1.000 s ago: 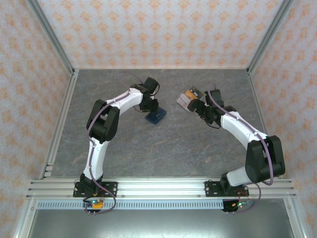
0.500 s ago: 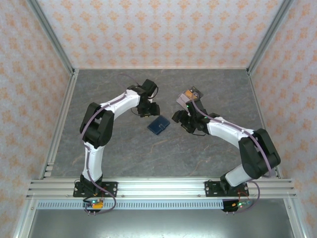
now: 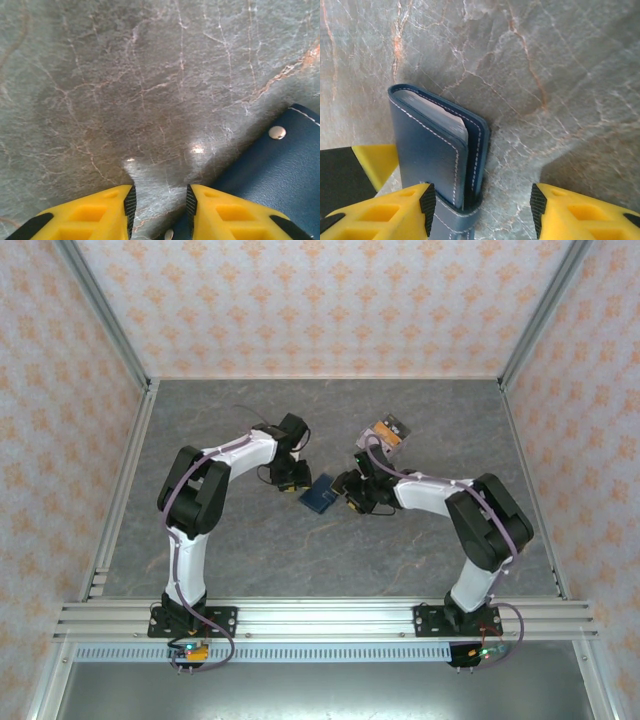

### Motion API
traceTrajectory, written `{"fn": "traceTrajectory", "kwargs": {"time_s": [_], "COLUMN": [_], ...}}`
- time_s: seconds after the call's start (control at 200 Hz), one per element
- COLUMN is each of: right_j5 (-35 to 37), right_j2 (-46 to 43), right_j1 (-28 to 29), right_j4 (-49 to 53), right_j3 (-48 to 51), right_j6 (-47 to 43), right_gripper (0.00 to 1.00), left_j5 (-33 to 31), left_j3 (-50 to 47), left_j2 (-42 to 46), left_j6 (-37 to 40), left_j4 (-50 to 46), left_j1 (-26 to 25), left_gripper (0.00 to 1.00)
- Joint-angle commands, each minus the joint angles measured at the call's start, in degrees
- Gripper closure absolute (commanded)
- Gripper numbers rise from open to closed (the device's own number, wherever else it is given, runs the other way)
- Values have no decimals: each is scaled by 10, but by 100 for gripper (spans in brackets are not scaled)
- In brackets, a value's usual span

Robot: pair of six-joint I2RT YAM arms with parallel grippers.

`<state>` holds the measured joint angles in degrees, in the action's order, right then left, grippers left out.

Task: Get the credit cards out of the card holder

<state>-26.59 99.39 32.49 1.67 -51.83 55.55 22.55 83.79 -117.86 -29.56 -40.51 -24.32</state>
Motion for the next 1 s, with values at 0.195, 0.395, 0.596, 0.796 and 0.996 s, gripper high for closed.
{"fn": "traceTrajectory", "kwargs": {"time_s": [0.195,0.395,0.596,0.796,0.996], "right_j5": [-26,-60,-91,-114,-124], "right_j2": [35,47,51,50,54], "right_j1": [3,3,3,3,3], "right_j4": [-27,-90,-154,-216,-240], "right_j3": [-34,-29,-23,-12,-8], "right_j6": [4,5,8,16,19], "right_gripper": [47,47,48,48,53], "left_j5": [21,40,50,59,58], "left_j3": [-40,-53,-65,-71,-71], "left_j2": [21,27,33,42,53], "left_j6": [-25,-26,-32,-36,-40], "left_j4": [21,27,37,46,52], "left_j1": [-4,-6,-7,-9,-9], "left_gripper": [71,72,73,74,74]}}
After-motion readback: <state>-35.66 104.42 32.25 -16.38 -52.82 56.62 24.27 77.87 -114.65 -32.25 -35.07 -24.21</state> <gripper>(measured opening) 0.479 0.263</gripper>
